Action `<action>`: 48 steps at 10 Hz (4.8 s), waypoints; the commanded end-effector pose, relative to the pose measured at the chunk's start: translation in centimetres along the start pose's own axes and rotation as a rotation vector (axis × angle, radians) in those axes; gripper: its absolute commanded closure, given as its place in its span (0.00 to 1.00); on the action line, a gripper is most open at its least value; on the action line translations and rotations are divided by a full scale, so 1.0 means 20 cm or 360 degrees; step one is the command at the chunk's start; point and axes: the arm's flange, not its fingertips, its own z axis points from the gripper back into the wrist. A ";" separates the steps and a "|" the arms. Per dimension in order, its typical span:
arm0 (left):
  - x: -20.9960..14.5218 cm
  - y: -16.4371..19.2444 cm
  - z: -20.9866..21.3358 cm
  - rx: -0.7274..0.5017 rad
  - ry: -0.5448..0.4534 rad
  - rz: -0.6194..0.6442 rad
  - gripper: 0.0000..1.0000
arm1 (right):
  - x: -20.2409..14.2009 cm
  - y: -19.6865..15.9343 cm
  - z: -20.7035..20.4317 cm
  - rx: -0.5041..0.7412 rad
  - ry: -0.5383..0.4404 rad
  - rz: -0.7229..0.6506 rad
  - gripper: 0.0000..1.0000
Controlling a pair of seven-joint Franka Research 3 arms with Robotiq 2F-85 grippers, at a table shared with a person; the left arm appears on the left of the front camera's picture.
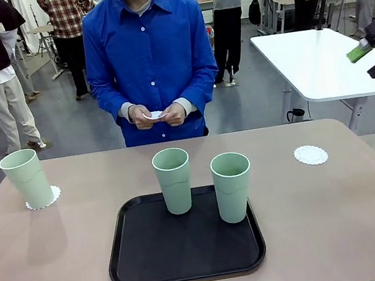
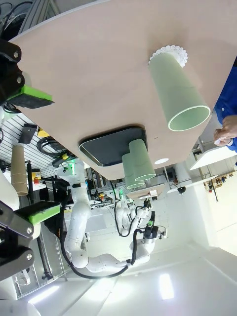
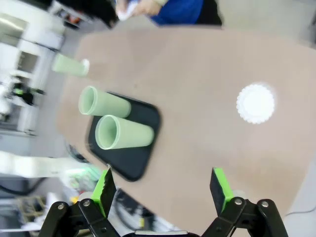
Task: Place coasters on the table and set cups on them.
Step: Take one Reusable plastic cup from the Flat Tray and place it on a coaster set by the human.
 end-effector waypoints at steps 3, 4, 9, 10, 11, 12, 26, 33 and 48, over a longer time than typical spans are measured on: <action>-0.01 -0.01 0.01 -0.0013 0.0008 -0.0008 0.00 | -0.14 0.40 -0.36 -0.0265 0.0421 0.0619 0.00; -0.01 -0.01 0.01 -0.0013 0.0008 -0.0008 0.00 | -0.19 0.47 -0.44 -0.0257 0.0560 0.0712 0.00; -0.01 -0.01 0.01 -0.0013 0.0008 -0.0008 0.00 | -0.41 0.41 -0.72 -0.0113 0.1076 0.0773 0.00; -0.01 -0.01 0.01 -0.0013 0.0008 -0.0008 0.00 | -0.37 0.50 -0.68 -0.0190 0.1010 0.0782 0.00; -0.01 -0.01 0.01 -0.0013 0.0008 -0.0008 0.00 | -0.37 0.50 -0.68 -0.0190 0.1010 0.0782 0.00; -0.01 -0.01 0.01 -0.0013 0.0008 -0.0008 0.00 | -0.37 0.50 -0.68 -0.0190 0.1010 0.0782 0.00; -0.01 -0.01 0.01 -0.0013 0.0008 -0.0008 0.00 | -0.45 -0.15 -0.98 0.1043 -0.0053 0.1509 0.00; -0.01 -0.01 0.01 -0.0013 0.0008 -0.0008 0.00 | -0.51 -0.16 -1.14 0.1047 -0.0233 0.1588 0.00; -0.01 -0.01 0.01 -0.0013 0.0008 -0.0008 0.00 | -0.46 -0.19 -1.66 0.1117 -0.0443 0.1493 0.00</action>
